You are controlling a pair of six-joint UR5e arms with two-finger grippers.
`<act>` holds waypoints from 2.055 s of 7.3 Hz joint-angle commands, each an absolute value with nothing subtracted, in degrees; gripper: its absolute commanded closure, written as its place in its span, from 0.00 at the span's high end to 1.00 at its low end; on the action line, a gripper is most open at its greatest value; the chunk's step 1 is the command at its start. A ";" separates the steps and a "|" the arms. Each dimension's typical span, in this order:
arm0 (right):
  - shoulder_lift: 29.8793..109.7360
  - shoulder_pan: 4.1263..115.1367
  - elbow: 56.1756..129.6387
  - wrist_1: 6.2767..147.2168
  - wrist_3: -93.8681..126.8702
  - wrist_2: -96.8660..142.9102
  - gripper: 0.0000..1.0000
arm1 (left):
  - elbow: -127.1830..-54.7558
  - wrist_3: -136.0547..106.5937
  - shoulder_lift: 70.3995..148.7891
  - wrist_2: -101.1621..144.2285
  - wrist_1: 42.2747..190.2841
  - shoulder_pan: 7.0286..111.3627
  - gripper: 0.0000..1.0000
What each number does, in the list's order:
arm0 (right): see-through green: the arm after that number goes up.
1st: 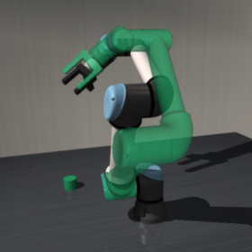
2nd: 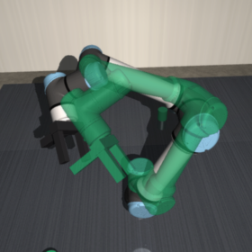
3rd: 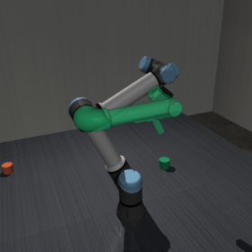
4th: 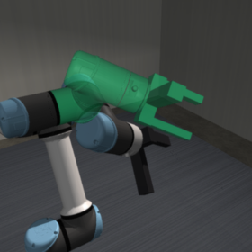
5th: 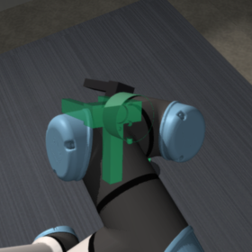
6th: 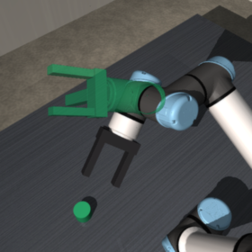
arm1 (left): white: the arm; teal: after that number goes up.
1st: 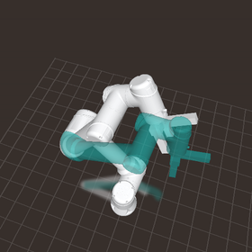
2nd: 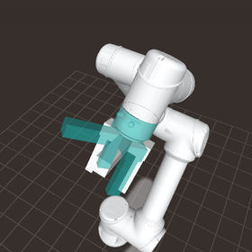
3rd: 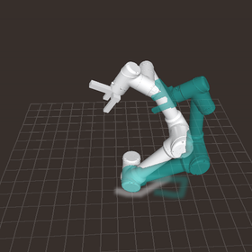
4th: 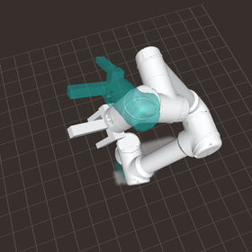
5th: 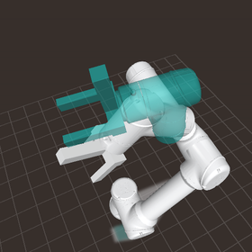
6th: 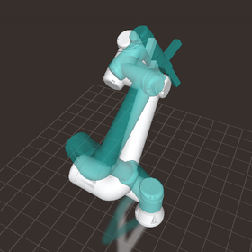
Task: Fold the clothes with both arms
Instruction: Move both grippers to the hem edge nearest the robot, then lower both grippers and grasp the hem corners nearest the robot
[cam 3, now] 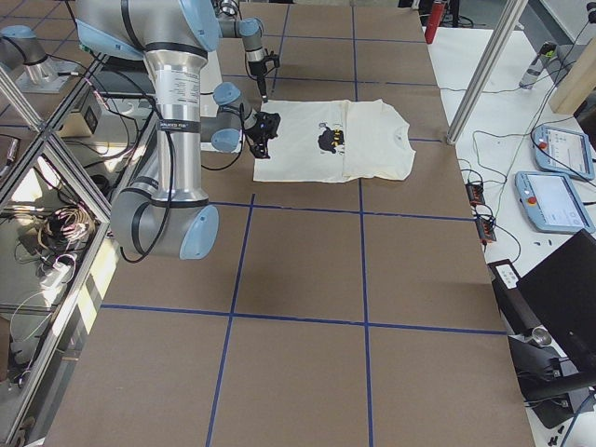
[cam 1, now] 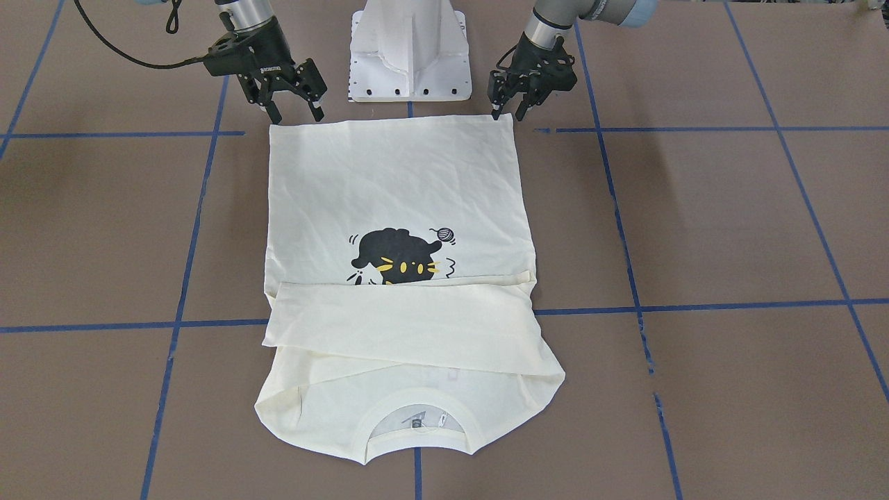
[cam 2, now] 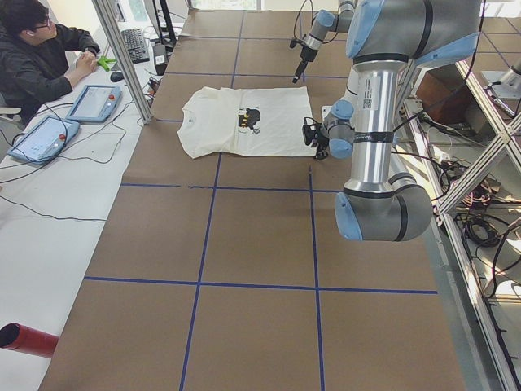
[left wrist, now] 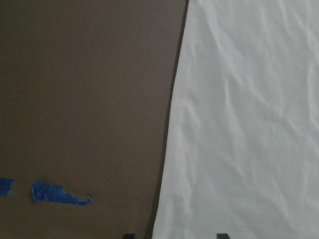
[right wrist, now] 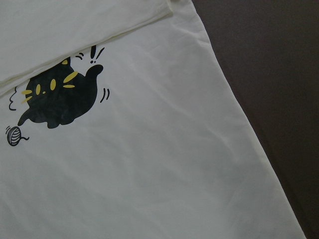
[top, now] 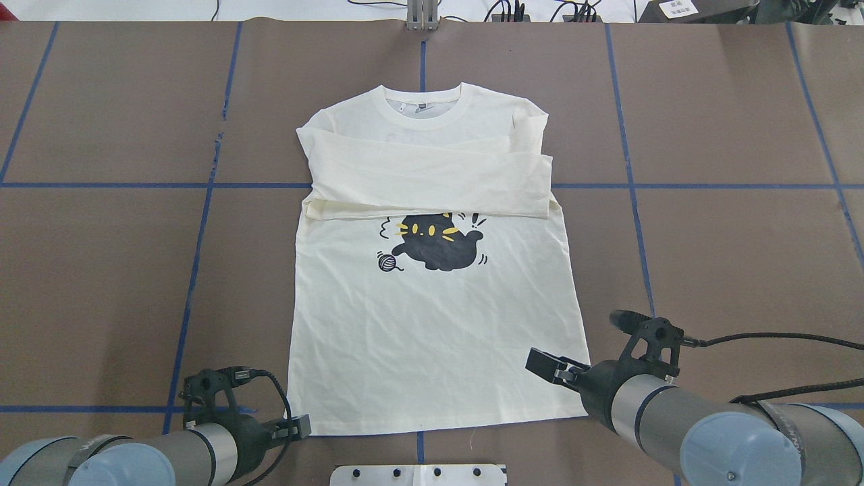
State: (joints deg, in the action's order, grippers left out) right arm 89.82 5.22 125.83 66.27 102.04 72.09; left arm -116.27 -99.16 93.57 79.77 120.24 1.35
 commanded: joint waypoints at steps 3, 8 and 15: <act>89.82 5.01 125.77 66.27 102.04 71.98 0.98 | -116.19 -99.14 93.87 79.80 120.23 1.23 0.43; 89.82 4.92 125.77 66.27 102.04 71.98 0.98 | -116.10 -98.97 93.43 79.80 120.23 1.23 0.43; 89.82 4.49 125.68 66.27 102.04 71.37 0.98 | -116.19 -98.88 93.34 79.80 120.15 0.97 0.00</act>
